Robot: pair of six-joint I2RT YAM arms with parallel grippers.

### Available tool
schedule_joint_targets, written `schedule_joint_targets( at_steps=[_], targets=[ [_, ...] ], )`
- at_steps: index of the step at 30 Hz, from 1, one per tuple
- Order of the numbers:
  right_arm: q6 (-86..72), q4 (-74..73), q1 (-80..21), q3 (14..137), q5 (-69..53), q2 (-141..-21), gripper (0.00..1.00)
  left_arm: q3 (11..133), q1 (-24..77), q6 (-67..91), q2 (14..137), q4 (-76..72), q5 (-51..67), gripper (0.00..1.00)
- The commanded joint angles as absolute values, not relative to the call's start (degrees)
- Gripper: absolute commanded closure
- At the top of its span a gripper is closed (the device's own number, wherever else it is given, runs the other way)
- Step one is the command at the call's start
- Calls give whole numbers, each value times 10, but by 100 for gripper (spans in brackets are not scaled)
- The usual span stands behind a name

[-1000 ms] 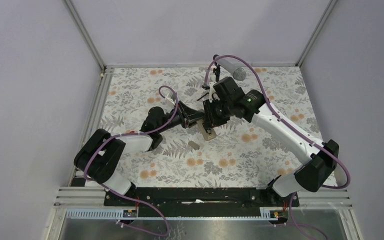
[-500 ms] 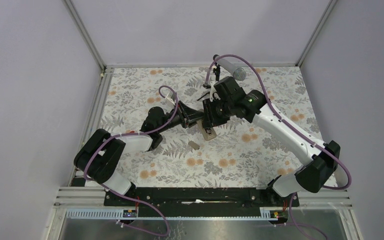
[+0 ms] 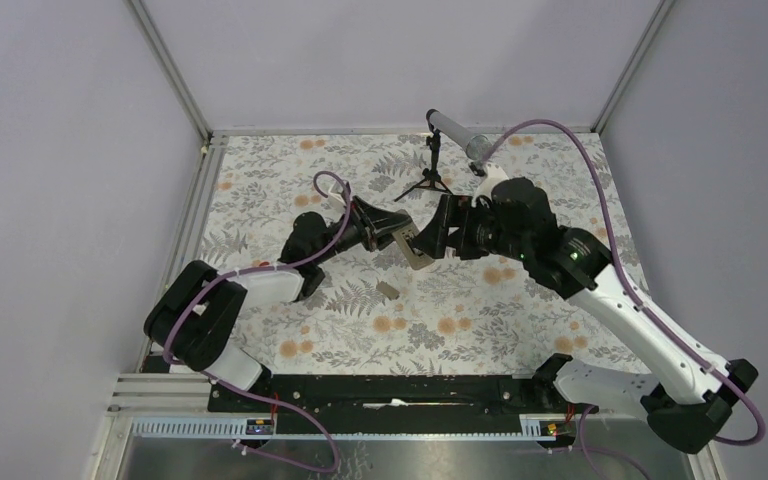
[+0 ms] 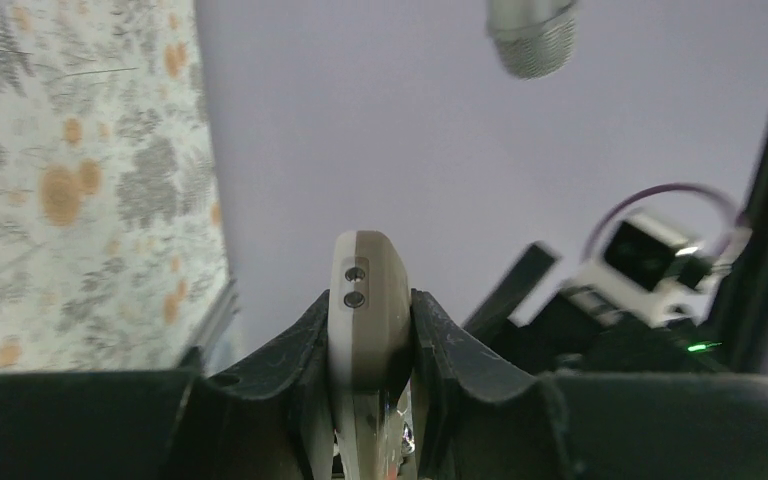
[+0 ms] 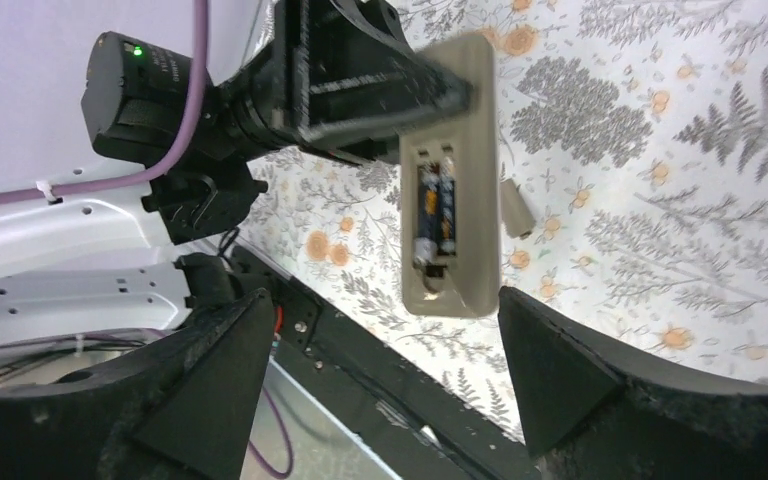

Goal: Load the batteries into the remote control
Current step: Load the battery into the remote control.

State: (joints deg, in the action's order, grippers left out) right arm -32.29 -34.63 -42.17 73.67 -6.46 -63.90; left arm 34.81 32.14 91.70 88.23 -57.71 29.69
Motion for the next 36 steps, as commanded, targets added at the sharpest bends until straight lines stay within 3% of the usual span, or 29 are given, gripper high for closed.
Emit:
schedule_joint_targets(
  at_steps=[1, 5, 18, 22, 29, 36],
  targets=[
    [-445, -240, -424, 665, -53, -588, 10, 371, 329, 1046, 829, -646, 242, 100],
    [-475, -196, -423, 656, -64, -575, 9, 387, 330, 1074, 795, -598, 224, 100],
    [-610, -54, -424, 593, -74, -563, 6, 390, 330, 1097, 797, -648, 213, 100],
    [-616, -38, -424, 577, -66, -557, 20, 386, 330, 1102, 791, -646, 205, 100],
    [-625, 20, -424, 548, -58, -537, 19, 379, 330, 1108, 788, -645, 199, 100],
    [-638, 12, -424, 540, -53, -543, 30, 383, 332, 1108, 788, -648, 200, 100]
  ],
)
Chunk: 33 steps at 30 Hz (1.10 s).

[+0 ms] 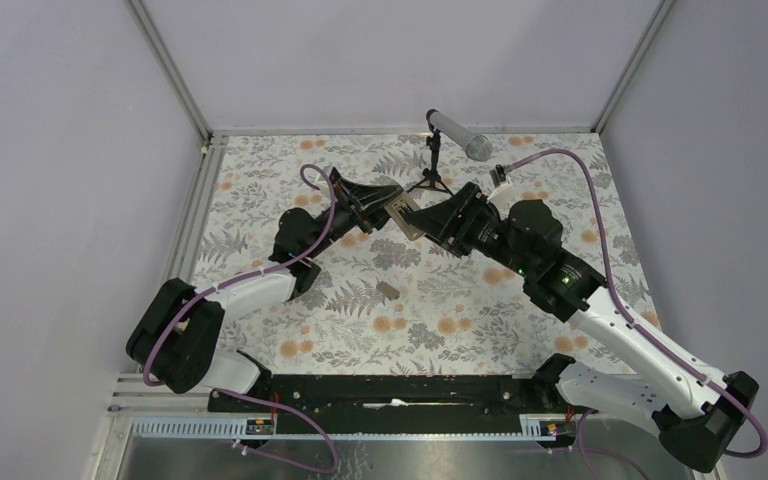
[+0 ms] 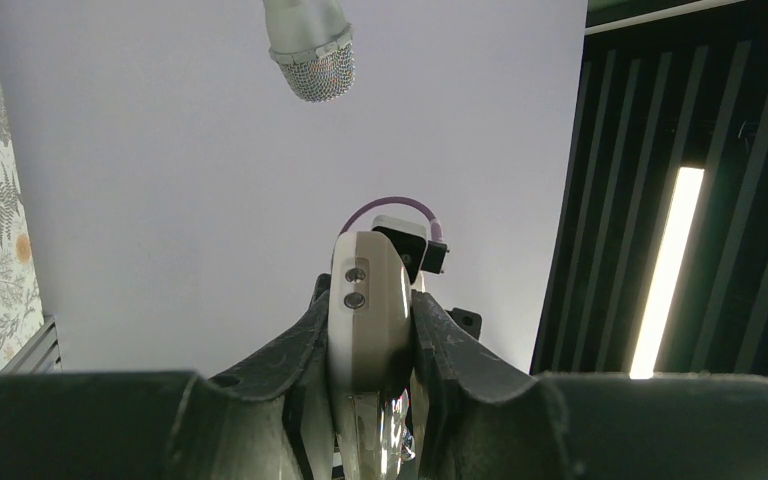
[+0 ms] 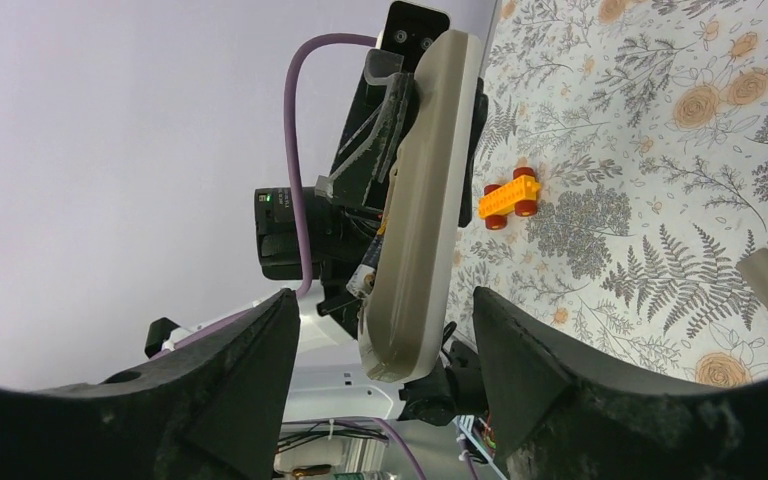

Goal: Load the batteries into the remote control
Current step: Load the battery into the remote control.

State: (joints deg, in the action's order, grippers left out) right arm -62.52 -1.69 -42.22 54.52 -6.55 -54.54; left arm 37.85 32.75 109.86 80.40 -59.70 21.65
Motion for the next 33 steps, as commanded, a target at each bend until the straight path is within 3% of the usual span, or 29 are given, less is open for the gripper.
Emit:
schedule_joint_targets(
  at_steps=[1, 21, 31, 33],
  targets=[
    [-639, 18, -424, 538, -56, -544, 31, 383, 333, 1108, 789, -649, 198, 100],
    [-665, 5, -424, 537, -80, -587, 52, 389, 353, 1099, 772, -646, 191, 100],
    [-695, 4, -423, 520, -76, -585, 68, 397, 353, 1087, 756, -638, 196, 100],
    [-697, 7, -423, 520, -79, -584, 65, 397, 353, 1079, 751, -628, 198, 100]
  ],
)
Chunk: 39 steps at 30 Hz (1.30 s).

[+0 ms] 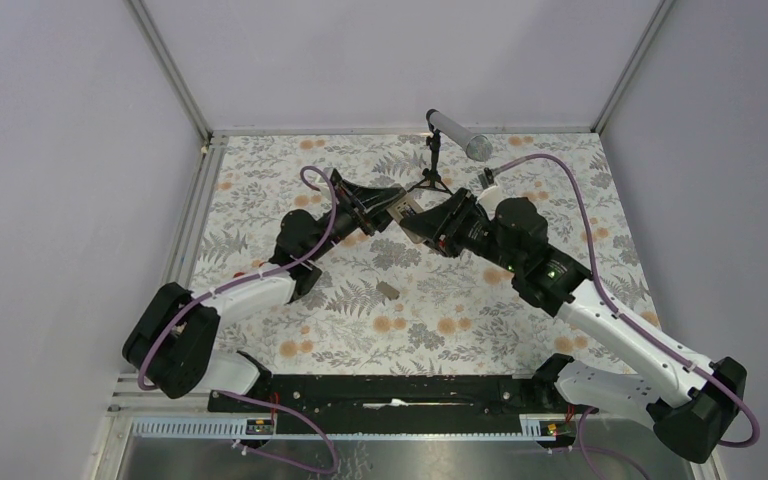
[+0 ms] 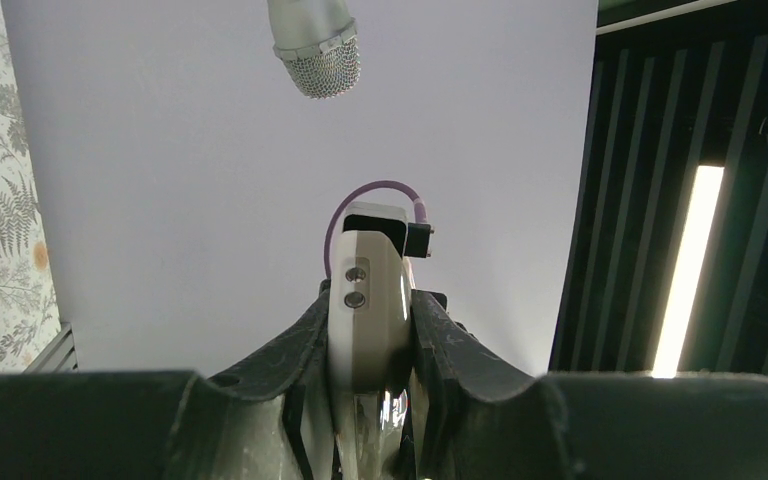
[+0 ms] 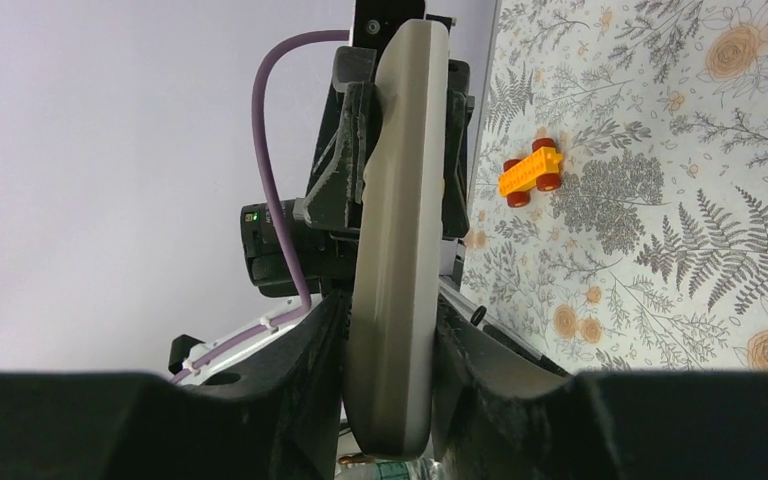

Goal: Load the batteries into the remote control
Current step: Load the battery into the remote control.

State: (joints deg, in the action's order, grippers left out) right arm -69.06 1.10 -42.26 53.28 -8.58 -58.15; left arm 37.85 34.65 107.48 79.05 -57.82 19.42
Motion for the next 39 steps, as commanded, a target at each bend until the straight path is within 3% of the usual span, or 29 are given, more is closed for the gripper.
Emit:
schedule_joint_targets(
  at_steps=[1, 4, 6, 17, 19, 25, 32, 39],
  targets=[
    [-697, 11, -423, 520, -81, -583, 58, 395, 353, 1075, 749, -622, 198, 100],
    [-687, 48, -423, 510, -87, -572, 24, 389, 353, 1059, 744, -609, 200, 100],
    [-665, 66, -423, 512, -87, -562, 13, 383, 352, 1046, 742, -603, 201, 100],
    [-599, 67, -423, 511, -127, -533, 7, 402, 328, 937, 735, -547, 288, 100],
    [-604, 66, -423, 502, -131, -527, 13, 405, 325, 935, 738, -552, 305, 100],
    [-591, 44, -423, 498, -127, -527, 43, 411, 323, 919, 733, -535, 322, 100],
    [-543, -25, -423, 536, -141, -558, 54, 434, 323, 887, 730, -479, 342, 100],
    [-545, -33, -423, 530, -133, -566, 78, 447, 322, 876, 727, -456, 346, 100]
  ],
)
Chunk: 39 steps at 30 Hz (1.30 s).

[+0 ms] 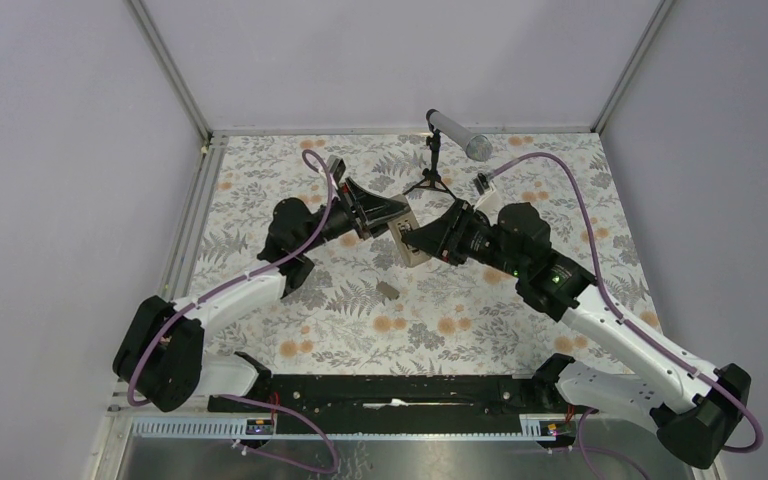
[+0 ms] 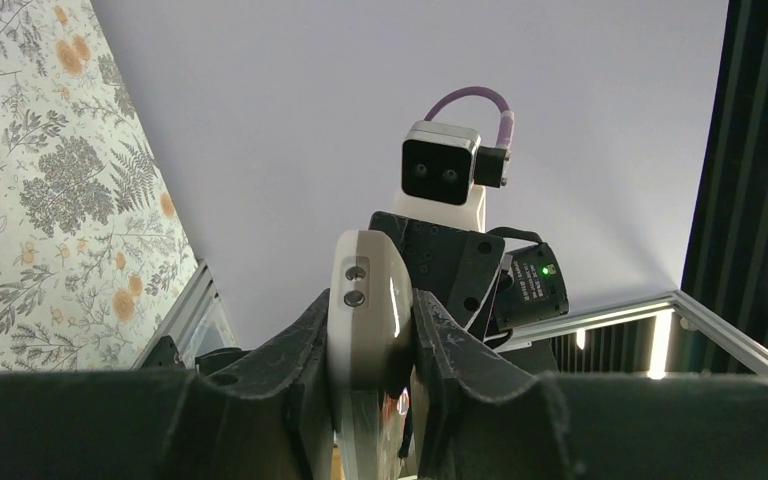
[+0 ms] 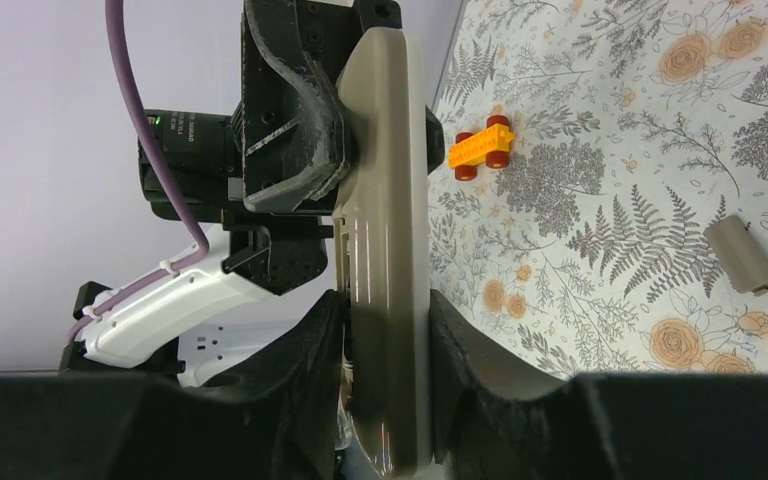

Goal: Load the batteries into the remote control
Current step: Load the battery into the remote control.

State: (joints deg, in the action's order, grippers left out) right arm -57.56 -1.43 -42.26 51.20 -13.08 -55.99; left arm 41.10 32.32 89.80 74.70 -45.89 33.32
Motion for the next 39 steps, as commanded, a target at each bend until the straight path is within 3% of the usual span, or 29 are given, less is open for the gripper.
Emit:
schedule_joint_targets(
  at_steps=[1, 3, 4, 5, 9, 12, 16, 21, 36, 39],
  targets=[
    [-545, -31, -423, 529, -133, -567, 84, 447, 323, 877, 727, -456, 346, 100],
    [-546, -30, -423, 528, -134, -570, 91, 448, 322, 878, 727, -457, 347, 100],
    [-547, -29, -423, 527, -134, -570, 90, 448, 322, 877, 727, -456, 348, 100],
    [-548, -28, -423, 528, -134, -569, 84, 448, 321, 877, 727, -455, 348, 100],
    [-551, -16, -423, 523, -125, -557, 28, 448, 317, 859, 725, -442, 355, 100],
    [-533, -15, -423, 521, -113, -546, 17, 456, 306, 816, 722, -405, 379, 100],
    [-493, -19, -423, 519, -128, -542, 16, 472, 292, 739, 711, -339, 418, 100],
    [-414, -28, -422, 528, -201, -564, 29, 513, 289, 644, 702, -238, 468, 100],
    [-352, -48, -421, 545, -205, -603, 57, 535, 289, 639, 695, -227, 496, 100],
    [-345, -60, -422, 548, -205, -612, 58, 537, 289, 650, 693, -229, 493, 100]
  ],
)
